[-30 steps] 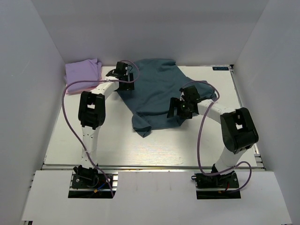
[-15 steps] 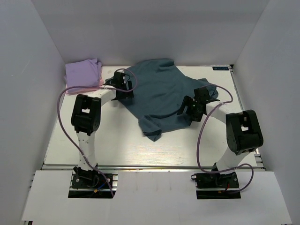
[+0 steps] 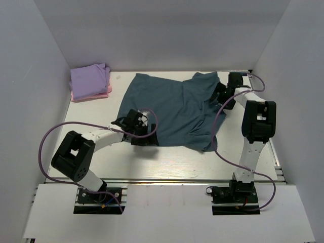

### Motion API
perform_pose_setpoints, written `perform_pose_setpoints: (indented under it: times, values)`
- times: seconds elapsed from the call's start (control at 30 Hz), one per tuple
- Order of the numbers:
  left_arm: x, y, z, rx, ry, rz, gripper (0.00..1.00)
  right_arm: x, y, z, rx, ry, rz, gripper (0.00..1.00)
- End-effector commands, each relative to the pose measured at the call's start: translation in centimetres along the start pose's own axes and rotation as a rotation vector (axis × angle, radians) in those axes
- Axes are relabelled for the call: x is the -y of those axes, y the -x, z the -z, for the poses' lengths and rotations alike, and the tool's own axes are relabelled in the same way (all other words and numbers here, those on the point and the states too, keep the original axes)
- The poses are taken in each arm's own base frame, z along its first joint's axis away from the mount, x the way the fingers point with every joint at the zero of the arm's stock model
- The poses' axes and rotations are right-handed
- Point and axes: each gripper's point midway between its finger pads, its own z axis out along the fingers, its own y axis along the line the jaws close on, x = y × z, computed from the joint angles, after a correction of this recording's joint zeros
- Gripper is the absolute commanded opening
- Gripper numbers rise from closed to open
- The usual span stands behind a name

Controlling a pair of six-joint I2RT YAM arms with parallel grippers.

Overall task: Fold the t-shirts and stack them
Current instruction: Flatten out the tshirt

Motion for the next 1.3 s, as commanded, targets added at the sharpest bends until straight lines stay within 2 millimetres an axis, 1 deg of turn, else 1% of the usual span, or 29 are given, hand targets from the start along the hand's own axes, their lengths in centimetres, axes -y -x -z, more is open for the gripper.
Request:
perform_pose_setpoints:
  times: [0.0,0.03,0.07,0.1,0.13,0.17,0.2,0.23,0.27,0.33,0.37,0.4,0.43,0.47,0.5,0.53,0.57,0.6,0.63,0.77,0.83,0.87,0.97,1.0,1.03,1.1,1.2,1.23,1.27]
  values:
    - [1.5,-7.3,2.2,-0.278,-0.048,-0.023,1.0,-0.2,3.7,-0.8,0.03,0.024,0.131,0.9]
    - [2.7,-5.8,2.6,-0.237,-0.077,-0.071,1.0,-0.9,5.2,-0.8,0.057,0.044,0.153,0.9]
    - [2.4,-5.3,3.0,-0.222,-0.027,-0.083,1.0,-1.5,6.1,-0.4,0.071,0.059,0.191,0.9]
    - [2.3,-4.3,3.5,-0.193,0.003,-0.09,1.0,-2.1,6.6,0.8,0.085,0.07,0.217,0.9]
    - [2.7,-2.3,4.1,-0.144,0.038,-0.102,1.0,-2.7,7.1,1.6,0.109,0.082,0.255,0.9]
    - [0.4,-1.9,5.0,-0.133,0.194,-0.079,1.0,-2.6,6.5,1.8,0.11,0.085,0.273,0.9]
    - [-0.4,-1.3,5.6,-0.114,0.263,-0.064,1.0,-3.8,7.9,5.0,0.182,0.11,0.304,0.9]
    - [-0.9,0.1,6.4,-0.075,0.317,-0.045,1.0,-4.3,8.5,6.2,0.218,0.122,0.309,0.9]
    - [-3.0,0.7,7.3,-0.041,0.44,0.022,1.0,-3.1,6.8,5.9,0.194,0.094,0.301,0.9]
    - [-4.4,1.6,8.4,0.011,0.557,0.08,1.0,-4.4,7.7,10.6,0.286,0.124,0.301,0.9]
    - [-6.0,1.7,9.8,0.039,0.668,0.145,1.0,-3.4,5.4,11.0,0.261,0.114,0.288,0.9]
    - [-6.1,2.2,10.5,0.066,0.701,0.17,1.0,-3.3,4.6,11.5,0.256,0.125,0.269,0.9]
    - [-7.2,2.1,11.2,0.08,0.757,0.201,1.0,-2.2,2.3,11.6,0.238,0.112,0.254,0.9]
    - [-7.4,2.4,12.2,0.114,0.764,0.253,1.0,-2.3,2.1,13.2,0.273,0.12,0.228,0.9]
    - [-8.2,1.6,12.4,0.101,0.779,0.263,1.0,-2.1,1.3,13.5,0.27,0.123,0.205,0.9]
    - [-9.2,1.4,12.8,0.117,0.815,0.281,1.0,-1.4,-0.8,14.5,0.27,0.13,0.192,0.9]
    - [-10.7,1.1,13.2,0.124,0.855,0.33,1.0,-1.4,-1.3,14.9,0.282,0.141,0.172,0.9]
    - [-11.8,0.3,13.5,0.128,0.886,0.374,1.0,-1.9,-3.2,14.5,0.254,0.164,0.182,0.9]
    - [-12.4,0.3,13.3,0.132,0.882,0.403,1.0,-1.9,-4.7,15.6,0.26,0.199,0.159,0.9]
    - [-14.6,0.9,12.0,0.203,0.825,0.521,1.0,-4.3,-6.2,18.2,0.299,0.338,0.184,0.9]
    - [-14.4,1.8,11.4,0.236,0.771,0.52,1.0,-4.4,-6.5,18.9,0.311,0.339,0.207,0.9]
    - [-15.0,1.2,11.4,0.226,0.785,0.534,1.0,-4.1,-7.0,19.5,0.309,0.331,0.211,0.9]
    - [-16.0,0.2,11.2,0.226,0.789,0.562,1.0,-3.0,-7.4,19.8,0.317,0.283,0.23,0.9]
    - [-15.5,-0.3,10.4,0.2,0.742,0.555,1.0,-2.7,-7.7,19.7,0.305,0.271,0.227,0.9]
    - [-15.5,0.2,9.8,0.221,0.709,0.553,1.0,-2.4,-7.9,19.5,0.3,0.257,0.225,0.9]
    - [-15.6,-1.0,8.8,0.194,0.677,0.568,1.0,-2.3,-8.3,19.4,0.285,0.259,0.221,0.9]
    - [-16.0,-2.2,7.5,0.149,0.665,0.545,0.91,-2.5,-8.8,19.2,0.265,0.27,0.213,0.9]
    - [-16.2,-2.5,6.5,0.144,0.644,0.524,0.82,-2.5,-8.9,19.4,0.27,0.272,0.214,0.9]
    - [-15.6,-2.8,5.6,0.117,0.587,0.517,0.76,-2.3,-8.9,19.3,0.27,0.265,0.208,0.9]
